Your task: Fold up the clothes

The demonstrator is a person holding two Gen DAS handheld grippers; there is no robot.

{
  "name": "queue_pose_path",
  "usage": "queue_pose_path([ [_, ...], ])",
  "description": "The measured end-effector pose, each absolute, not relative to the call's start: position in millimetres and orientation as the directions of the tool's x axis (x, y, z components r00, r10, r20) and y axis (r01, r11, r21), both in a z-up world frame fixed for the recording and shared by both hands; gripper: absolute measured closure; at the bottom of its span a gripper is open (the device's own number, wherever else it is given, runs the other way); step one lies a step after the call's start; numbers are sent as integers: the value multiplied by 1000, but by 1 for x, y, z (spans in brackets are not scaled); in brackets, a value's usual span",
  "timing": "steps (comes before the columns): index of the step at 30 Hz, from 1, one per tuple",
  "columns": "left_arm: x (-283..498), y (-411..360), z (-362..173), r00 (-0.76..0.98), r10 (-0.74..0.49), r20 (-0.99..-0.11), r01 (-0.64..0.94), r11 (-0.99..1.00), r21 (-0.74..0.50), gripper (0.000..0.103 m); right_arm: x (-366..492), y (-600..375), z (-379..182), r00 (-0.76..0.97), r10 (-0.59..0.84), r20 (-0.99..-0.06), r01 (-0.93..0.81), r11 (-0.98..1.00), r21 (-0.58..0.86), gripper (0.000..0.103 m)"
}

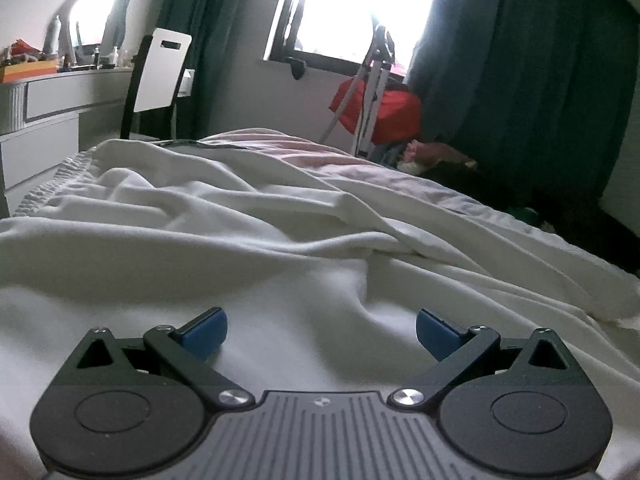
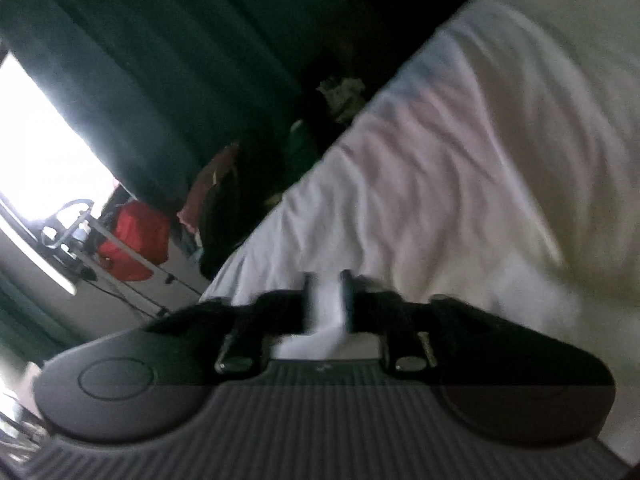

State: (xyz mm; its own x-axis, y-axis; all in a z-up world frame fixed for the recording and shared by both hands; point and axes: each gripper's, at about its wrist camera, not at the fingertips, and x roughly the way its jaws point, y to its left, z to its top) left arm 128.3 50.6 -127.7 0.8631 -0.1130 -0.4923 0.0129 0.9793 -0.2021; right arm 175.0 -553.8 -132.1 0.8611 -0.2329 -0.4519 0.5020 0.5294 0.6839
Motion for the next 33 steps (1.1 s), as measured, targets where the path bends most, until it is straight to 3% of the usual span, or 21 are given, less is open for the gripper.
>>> queue_pose_path([
  [1, 127, 49, -128, 863, -114, -493, 15, 980, -200, 1, 163, -545, -139, 873, -223, -435, 484, 509, 712, 24],
  [2, 126, 48, -127, 866, -103, -488, 10, 982, -190, 1, 154, -539, -144, 892, -214, -399, 451, 491, 745, 19],
  [5, 125, 46, -126, 870, -51, -490, -32, 987, -158, 1, 157, -533, -158, 916, -148, -373, 398, 454, 797, 19],
  [8, 129, 53, -129, 859, -51, -510, -59, 979, -197, 1, 166, -524, -156, 875, -147, -461, 478, 405, 779, 21],
  [12, 138, 57, -133, 849, -44, -527, -84, 973, -216, 1, 141, -505, -140, 908, -164, -386, 419, 404, 813, 19],
  [18, 139, 48, -139, 847, -10, -532, -81, 986, -147, 1, 135, -513, -171, 849, -134, -512, 526, 321, 788, 18],
  [20, 138, 49, -138, 846, -21, -533, -78, 984, -163, 1, 141, -524, -183, 853, -178, -490, 521, 336, 785, 19],
  [21, 138, 50, -138, 845, -28, -534, -77, 982, -174, 1, 145, -528, -185, 866, -205, -457, 501, 354, 790, 24],
  [23, 135, 53, -137, 852, -39, -522, -74, 978, -194, 1, 161, -534, -182, 874, -228, -428, 485, 409, 773, 46],
  [25, 135, 56, -136, 853, -45, -519, -79, 974, -214, 1, 193, -534, -169, 856, -217, -469, 508, 517, 689, 89],
  [27, 135, 59, -135, 855, -50, -516, -82, 970, -230, 1, 230, -532, -150, 812, -213, -543, 548, 596, 587, 95],
  [29, 134, 62, -134, 858, -52, -511, -86, 967, -242, 1, 255, -534, -116, 796, -261, -546, 574, 612, 544, 95],
  [31, 133, 66, -132, 862, -57, -504, -89, 961, -261, 1, 270, -535, -71, 826, -294, -481, 546, 627, 555, 96],
  [33, 132, 69, -131, 863, -68, -501, -90, 954, -285, 1, 273, -532, -26, 886, -323, -332, 461, 685, 564, 96],
])
